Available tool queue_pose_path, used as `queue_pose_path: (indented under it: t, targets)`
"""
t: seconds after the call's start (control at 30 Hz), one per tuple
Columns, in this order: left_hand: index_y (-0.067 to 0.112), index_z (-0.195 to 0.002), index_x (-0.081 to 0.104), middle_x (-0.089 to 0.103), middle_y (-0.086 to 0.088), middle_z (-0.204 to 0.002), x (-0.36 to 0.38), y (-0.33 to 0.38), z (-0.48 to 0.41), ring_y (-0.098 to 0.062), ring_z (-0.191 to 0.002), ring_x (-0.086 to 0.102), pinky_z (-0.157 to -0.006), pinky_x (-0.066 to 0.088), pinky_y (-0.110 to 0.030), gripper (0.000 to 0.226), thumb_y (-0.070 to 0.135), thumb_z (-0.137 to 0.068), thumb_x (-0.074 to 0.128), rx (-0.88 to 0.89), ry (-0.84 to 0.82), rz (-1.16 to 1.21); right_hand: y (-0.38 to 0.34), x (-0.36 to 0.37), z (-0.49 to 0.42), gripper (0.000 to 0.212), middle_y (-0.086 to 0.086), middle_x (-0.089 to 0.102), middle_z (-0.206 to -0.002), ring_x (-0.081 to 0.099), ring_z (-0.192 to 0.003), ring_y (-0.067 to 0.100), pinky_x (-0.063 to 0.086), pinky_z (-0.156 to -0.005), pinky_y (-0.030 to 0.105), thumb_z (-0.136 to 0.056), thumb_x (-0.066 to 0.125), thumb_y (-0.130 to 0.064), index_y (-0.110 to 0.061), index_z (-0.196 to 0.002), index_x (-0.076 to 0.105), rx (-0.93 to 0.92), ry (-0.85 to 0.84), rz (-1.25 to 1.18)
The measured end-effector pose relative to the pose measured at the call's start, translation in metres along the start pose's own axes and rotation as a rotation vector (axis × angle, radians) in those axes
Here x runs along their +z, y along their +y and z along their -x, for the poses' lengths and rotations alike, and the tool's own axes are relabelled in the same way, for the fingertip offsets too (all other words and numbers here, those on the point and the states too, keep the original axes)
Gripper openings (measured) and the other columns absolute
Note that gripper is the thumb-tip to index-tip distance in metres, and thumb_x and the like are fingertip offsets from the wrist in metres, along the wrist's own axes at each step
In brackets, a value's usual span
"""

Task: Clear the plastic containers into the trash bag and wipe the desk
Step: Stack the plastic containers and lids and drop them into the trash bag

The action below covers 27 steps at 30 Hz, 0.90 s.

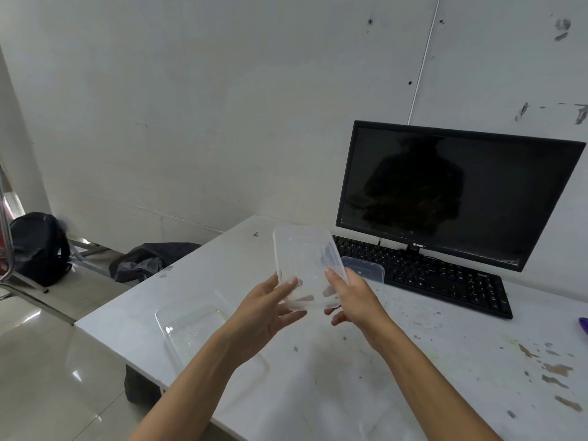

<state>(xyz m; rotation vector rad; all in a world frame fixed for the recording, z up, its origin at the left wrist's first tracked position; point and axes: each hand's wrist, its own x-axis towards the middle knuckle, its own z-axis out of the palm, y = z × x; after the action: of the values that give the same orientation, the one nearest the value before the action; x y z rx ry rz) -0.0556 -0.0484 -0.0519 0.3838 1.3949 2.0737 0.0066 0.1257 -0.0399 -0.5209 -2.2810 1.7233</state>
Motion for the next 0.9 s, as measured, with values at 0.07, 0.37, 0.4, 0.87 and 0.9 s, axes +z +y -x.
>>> queue_pose_path:
  t: [0.07, 0.37, 0.4, 0.87, 0.9]
  targets:
    - [0.012, -0.135, 0.055, 0.070, -0.011, -0.128, -0.002, -0.003, 0.001, -0.033, -0.116, 0.069, -0.103, 0.053, -0.044, 0.057, 0.022, -0.082, 0.073, 0.001, -0.034, -0.027, -0.002, 0.003, 0.001, 0.037, 0.010, 0.065, -0.102, 0.066, -0.070, 0.018, 0.056, -0.058, 0.029, -0.104, 0.045, -0.045, -0.021, -0.131, 0.054, -0.007, 0.006, 0.001]
    - [0.011, -0.156, 0.029, 0.067, -0.015, -0.133, -0.012, -0.007, 0.005, -0.035, -0.117, 0.068, -0.096, 0.055, -0.040, 0.079, 0.006, -0.087, 0.067, 0.010, 0.000, 0.193, -0.005, 0.010, 0.005, 0.045, 0.016, 0.062, -0.116, 0.067, -0.087, 0.024, 0.058, -0.066, 0.030, -0.100, 0.052, -0.048, -0.018, -0.134, 0.053, 0.061, -0.083, -0.163]
    - [0.012, -0.156, 0.028, 0.065, -0.016, -0.135, -0.013, -0.005, 0.005, -0.036, -0.117, 0.068, -0.096, 0.055, -0.040, 0.080, 0.007, -0.086, 0.067, 0.013, 0.007, 0.230, -0.006, 0.009, 0.005, 0.044, 0.019, 0.060, -0.122, 0.067, -0.091, 0.027, 0.058, -0.068, 0.032, -0.099, 0.055, -0.046, -0.016, -0.132, 0.055, 0.081, -0.119, -0.252]
    - [0.006, -0.150, 0.040, 0.058, -0.013, -0.139, -0.106, 0.081, 0.020, -0.032, -0.117, 0.065, -0.089, 0.059, -0.044, 0.061, 0.019, -0.096, 0.064, 0.058, 0.285, -0.094, -0.042, 0.063, -0.053, 0.034, 0.019, 0.060, -0.100, 0.069, -0.077, 0.029, 0.064, -0.069, 0.037, -0.096, 0.060, -0.022, -0.004, -0.125, 0.058, 0.212, -0.225, -0.490]
    - [0.008, -0.148, 0.044, 0.060, -0.011, -0.137, -0.123, 0.090, 0.020, -0.030, -0.116, 0.066, -0.088, 0.059, -0.043, 0.055, 0.018, -0.097, 0.062, 0.071, 0.320, -0.114, -0.048, 0.073, -0.064, 0.034, 0.018, 0.060, -0.098, 0.069, -0.075, 0.029, 0.064, -0.065, 0.036, -0.097, 0.060, -0.022, -0.005, -0.125, 0.059, 0.208, -0.224, -0.478]
